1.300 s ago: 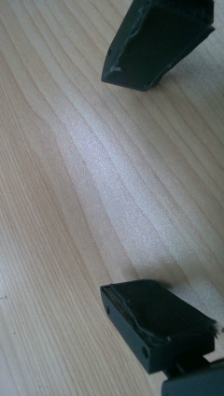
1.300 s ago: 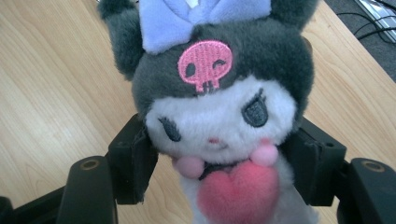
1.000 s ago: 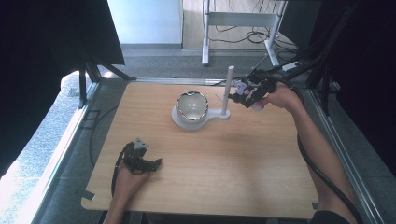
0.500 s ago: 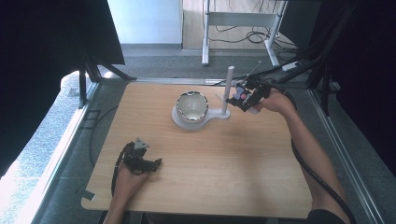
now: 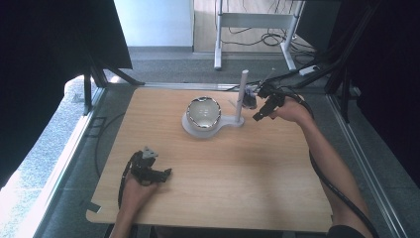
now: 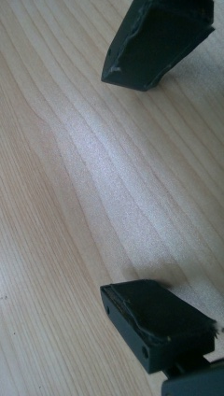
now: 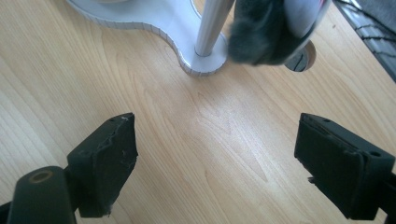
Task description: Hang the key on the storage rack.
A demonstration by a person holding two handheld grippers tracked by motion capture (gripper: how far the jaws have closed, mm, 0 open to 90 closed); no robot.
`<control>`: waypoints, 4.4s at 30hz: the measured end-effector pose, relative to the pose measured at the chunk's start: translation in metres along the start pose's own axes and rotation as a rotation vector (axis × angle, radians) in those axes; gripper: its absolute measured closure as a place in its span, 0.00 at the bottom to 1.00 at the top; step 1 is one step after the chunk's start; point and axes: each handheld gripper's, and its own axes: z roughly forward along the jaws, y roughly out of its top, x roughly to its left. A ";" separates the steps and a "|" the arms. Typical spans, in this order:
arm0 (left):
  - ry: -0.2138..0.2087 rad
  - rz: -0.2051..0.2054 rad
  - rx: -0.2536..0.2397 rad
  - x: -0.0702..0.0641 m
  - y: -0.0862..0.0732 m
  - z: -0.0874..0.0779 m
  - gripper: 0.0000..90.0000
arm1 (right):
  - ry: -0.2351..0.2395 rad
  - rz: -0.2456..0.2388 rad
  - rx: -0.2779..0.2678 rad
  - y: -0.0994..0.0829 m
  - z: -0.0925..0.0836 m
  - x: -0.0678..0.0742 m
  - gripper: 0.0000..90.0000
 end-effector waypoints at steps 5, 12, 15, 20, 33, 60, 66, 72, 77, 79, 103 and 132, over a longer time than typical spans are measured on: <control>-0.001 0.000 0.000 0.000 0.000 0.000 0.02 | -0.010 -0.013 -0.007 -0.010 -0.004 0.006 0.13; 0.000 0.000 0.000 0.000 0.000 0.000 0.02 | -0.007 -0.030 0.003 -0.021 -0.009 0.011 0.10; 0.000 0.000 0.000 0.000 0.000 0.000 0.02 | -0.014 -0.035 -0.003 -0.027 -0.012 0.013 0.09; -0.001 0.001 0.002 0.000 0.000 0.000 0.02 | -0.019 -0.036 -0.002 -0.032 -0.015 0.015 0.09; -0.001 0.006 0.003 0.000 0.000 0.000 0.02 | -0.026 -0.020 0.001 -0.052 -0.024 0.024 0.09; 0.000 0.002 0.003 0.000 0.000 0.000 0.02 | -0.028 -0.008 -0.035 -0.102 -0.041 0.038 0.09; 0.000 0.001 -0.001 0.000 0.000 0.000 0.02 | -0.037 -0.009 -0.035 -0.115 -0.044 0.042 0.09; -0.001 0.006 0.003 0.000 0.000 0.000 0.02 | -0.042 -0.011 -0.042 -0.126 -0.044 0.049 0.09; 0.000 0.000 0.000 0.000 0.000 0.000 0.02 | -0.046 -0.013 -0.047 -0.136 -0.039 0.057 0.09; 0.000 -0.001 0.000 0.000 0.000 0.000 0.02 | -0.046 -0.012 -0.045 -0.138 -0.038 0.058 0.09; -0.001 0.003 0.003 0.000 0.000 0.000 0.02 | -0.045 0.057 -0.135 -0.194 0.016 0.079 0.09; 0.001 0.000 0.001 0.000 0.000 0.000 0.03 | -0.038 0.252 -0.371 -0.238 0.066 0.106 0.00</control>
